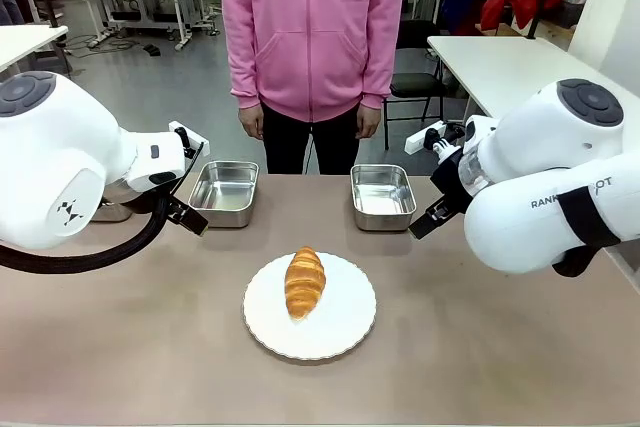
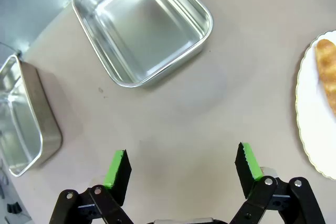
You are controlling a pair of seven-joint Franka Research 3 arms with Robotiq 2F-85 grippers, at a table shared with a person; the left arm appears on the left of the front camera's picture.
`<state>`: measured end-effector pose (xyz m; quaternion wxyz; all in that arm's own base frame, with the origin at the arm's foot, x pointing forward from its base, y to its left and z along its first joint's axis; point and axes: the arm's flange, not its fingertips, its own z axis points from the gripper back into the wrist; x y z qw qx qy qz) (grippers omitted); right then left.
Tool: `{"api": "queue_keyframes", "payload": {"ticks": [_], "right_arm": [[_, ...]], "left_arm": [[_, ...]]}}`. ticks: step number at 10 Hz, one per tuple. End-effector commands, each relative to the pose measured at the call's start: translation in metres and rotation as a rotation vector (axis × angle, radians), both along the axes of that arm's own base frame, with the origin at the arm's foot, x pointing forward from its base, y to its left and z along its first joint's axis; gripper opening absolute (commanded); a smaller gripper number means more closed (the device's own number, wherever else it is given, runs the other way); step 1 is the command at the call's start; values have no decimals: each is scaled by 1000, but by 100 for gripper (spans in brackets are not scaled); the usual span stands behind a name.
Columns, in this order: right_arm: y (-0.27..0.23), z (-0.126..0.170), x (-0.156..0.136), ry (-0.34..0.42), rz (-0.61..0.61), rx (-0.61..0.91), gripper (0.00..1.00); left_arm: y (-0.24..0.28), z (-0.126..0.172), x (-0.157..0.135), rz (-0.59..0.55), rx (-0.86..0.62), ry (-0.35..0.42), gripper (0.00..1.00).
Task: Place the bread in the container.
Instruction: Place the Butter Roll into the Airtight Container indicated by the human.
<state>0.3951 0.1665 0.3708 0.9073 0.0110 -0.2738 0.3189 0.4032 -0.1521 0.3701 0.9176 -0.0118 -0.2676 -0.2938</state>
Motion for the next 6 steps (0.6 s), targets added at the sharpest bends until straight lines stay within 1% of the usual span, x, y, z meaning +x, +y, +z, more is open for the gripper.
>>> {"api": "queue_keyframes", "payload": {"ticks": [1,3,4,5,6], "right_arm": [[0,0,0,0,0,0,100],[0,0,0,0,0,0,100],[-6,18,11,-21,-11,26,100],[-23,50,28,-22,4,89,100],[-42,77,39,-32,12,125,100]], "left_arm": [[0,0,0,0,0,0,100],[0,0,0,0,0,0,100],[7,22,5,-34,-49,-10,100],[16,46,11,-50,-79,-21,100],[32,75,19,-67,-102,-17,100]]}}
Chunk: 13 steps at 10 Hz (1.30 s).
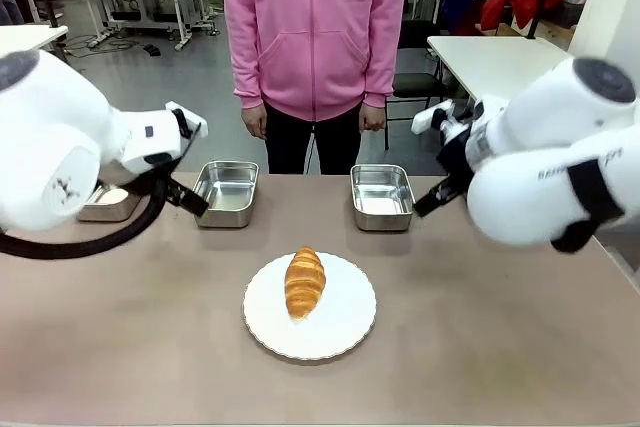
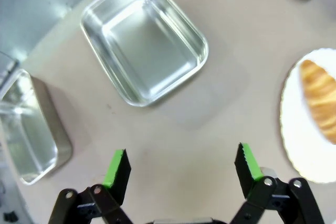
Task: Place the bread in the container.
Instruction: Place the Butter Roll into the Airtight Container indicated by the human.
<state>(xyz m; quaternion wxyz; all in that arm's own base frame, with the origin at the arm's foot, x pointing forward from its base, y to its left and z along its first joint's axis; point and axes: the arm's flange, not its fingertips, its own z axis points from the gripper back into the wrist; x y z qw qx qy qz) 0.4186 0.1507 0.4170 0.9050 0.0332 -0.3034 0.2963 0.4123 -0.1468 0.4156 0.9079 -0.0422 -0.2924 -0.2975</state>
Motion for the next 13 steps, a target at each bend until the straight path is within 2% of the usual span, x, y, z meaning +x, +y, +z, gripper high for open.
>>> {"api": "queue_keyframes", "payload": {"ticks": [1,3,5,6,8,9,10,11,13], "right_arm": [[-46,52,23,-15,28,72,100],[-103,88,31,-52,39,131,100],[-167,101,30,-79,135,186,100],[-191,99,28,-93,158,196,100],[-225,91,31,-116,153,195,100],[-233,87,30,-154,201,223,100],[-220,97,17,-104,116,170,100],[-220,97,17,-104,116,170,100],[-220,97,17,-104,116,170,100]], "left_arm": [[53,62,17,-57,-62,13,100],[110,106,27,-165,-121,48,100],[178,124,40,-414,-188,48,100],[209,125,45,-435,-194,31,100],[254,119,44,-437,-186,-63,100],[259,113,44,-334,-220,-117,100],[251,104,41,-241,-209,-98,100],[267,119,34,-391,-197,-68,100],[267,119,34,-391,-197,-68,100]]}}
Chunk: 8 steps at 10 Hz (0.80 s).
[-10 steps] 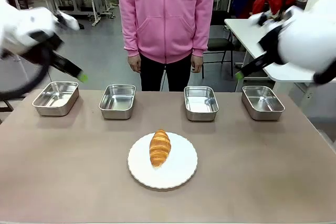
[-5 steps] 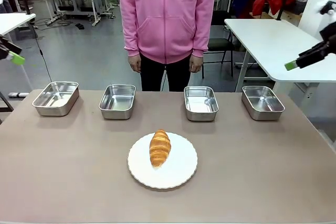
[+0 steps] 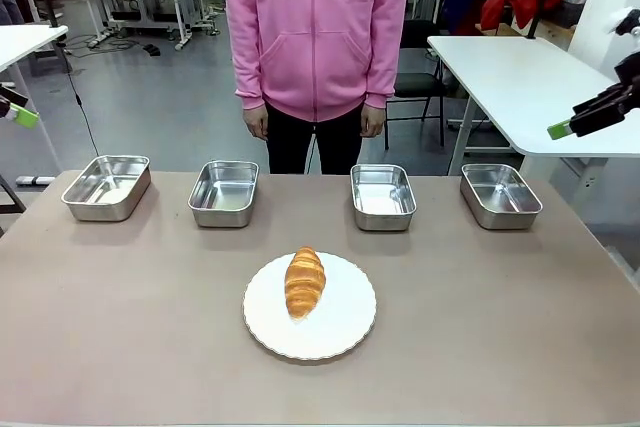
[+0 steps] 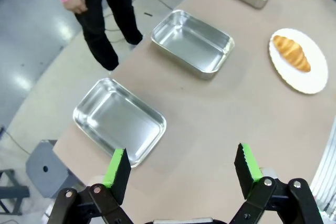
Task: Place the bread in the container.
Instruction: Place the Butter Roll into the Airtight Container indicated by the human.
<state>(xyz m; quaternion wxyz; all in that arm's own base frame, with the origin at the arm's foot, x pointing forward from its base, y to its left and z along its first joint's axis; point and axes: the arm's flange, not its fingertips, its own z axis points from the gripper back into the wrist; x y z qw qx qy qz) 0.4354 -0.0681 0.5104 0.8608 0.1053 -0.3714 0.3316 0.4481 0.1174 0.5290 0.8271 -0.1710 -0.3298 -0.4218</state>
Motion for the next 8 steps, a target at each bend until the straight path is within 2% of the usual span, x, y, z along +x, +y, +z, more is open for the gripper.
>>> {"api": "queue_keyframes", "payload": {"ticks": [1,2,4,8], "right_arm": [[-1,4,0,8,-12,17,100],[0,0,0,0,0,0,100],[-21,26,3,-39,14,42,100],[-41,35,4,-54,-7,76,100]], "left_arm": [[3,5,-2,-41,-8,-21,100],[0,0,0,0,0,0,100],[12,20,-16,-5,-37,-71,100],[32,40,-42,27,-113,-188,100]]}}
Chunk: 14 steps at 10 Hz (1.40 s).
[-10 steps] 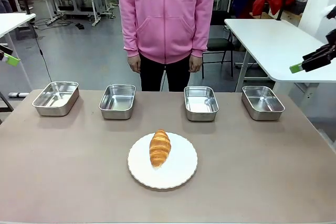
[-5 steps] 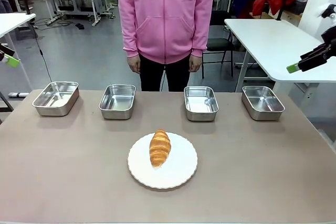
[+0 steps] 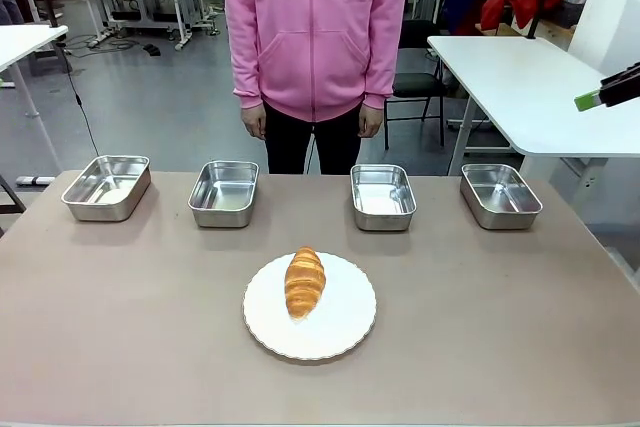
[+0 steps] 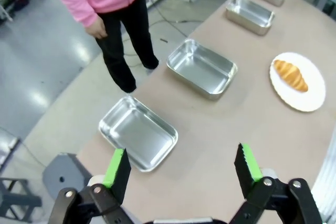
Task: Place the bread in the container.
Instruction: Place the Butter Roll into the Airtight Container indicated by the human.
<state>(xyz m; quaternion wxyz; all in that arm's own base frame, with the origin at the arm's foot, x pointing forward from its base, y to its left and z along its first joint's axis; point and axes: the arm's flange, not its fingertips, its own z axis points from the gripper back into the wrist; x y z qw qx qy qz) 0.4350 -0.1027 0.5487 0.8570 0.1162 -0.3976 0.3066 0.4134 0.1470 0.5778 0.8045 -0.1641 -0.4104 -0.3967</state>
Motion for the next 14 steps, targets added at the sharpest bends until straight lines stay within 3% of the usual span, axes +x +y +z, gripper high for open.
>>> {"api": "queue_keyframes", "payload": {"ticks": [1,9,14], "right_arm": [[-9,1,2,-28,37,34,100],[-10,8,3,-5,10,44,100],[-8,8,-2,-4,6,41,100]], "left_arm": [[7,-4,-14,-39,-39,-66,100],[7,-1,-17,-61,-98,-35,100],[7,1,-15,-28,-54,-36,100]]}}
